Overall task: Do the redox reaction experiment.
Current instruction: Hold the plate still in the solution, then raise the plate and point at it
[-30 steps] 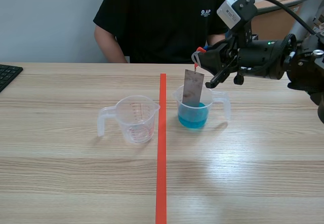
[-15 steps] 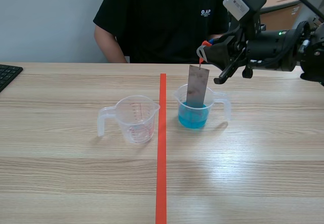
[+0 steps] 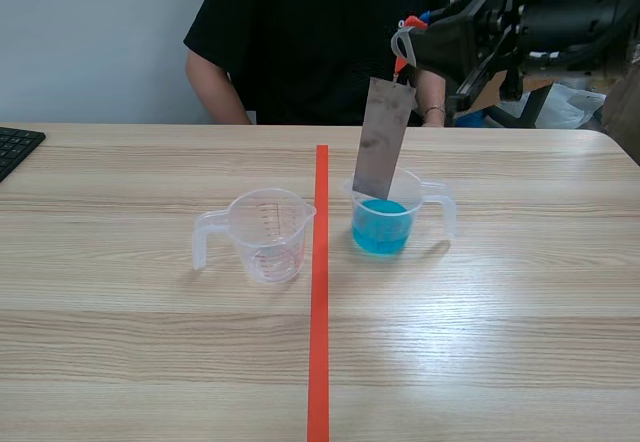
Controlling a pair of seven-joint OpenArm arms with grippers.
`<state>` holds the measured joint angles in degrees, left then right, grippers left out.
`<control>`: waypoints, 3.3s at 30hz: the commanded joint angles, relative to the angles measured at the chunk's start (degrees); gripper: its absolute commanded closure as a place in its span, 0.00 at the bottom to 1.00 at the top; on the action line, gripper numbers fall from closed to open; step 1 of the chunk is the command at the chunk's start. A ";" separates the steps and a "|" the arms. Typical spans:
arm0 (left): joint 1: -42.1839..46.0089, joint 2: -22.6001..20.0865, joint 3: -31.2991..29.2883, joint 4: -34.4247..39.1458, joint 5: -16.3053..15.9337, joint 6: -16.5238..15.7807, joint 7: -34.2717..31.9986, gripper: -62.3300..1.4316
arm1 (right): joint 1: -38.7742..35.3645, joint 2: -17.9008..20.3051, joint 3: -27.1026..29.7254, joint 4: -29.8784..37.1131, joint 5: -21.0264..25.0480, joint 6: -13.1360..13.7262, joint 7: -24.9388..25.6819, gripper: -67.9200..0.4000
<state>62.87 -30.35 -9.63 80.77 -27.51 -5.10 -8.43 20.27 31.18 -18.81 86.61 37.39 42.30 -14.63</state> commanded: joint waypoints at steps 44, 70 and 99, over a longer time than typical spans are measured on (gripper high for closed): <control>-0.24 -7.63 -0.09 0.68 -0.20 -1.40 -4.28 0.91 | 1.29 2.93 6.93 9.46 12.83 0.42 -9.73 0.97; -49.13 -29.64 21.51 1.49 0.68 -17.59 -6.86 0.91 | 1.29 2.91 6.93 9.46 13.05 0.42 -10.14 0.97; -95.73 5.88 56.50 -25.00 16.70 -14.97 2.69 0.91 | 1.29 2.91 6.93 9.46 13.27 0.42 -10.14 0.97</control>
<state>-31.64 -24.53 46.81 54.06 -10.09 -20.16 -4.75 20.27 33.52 -12.80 95.26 49.80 42.39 -25.58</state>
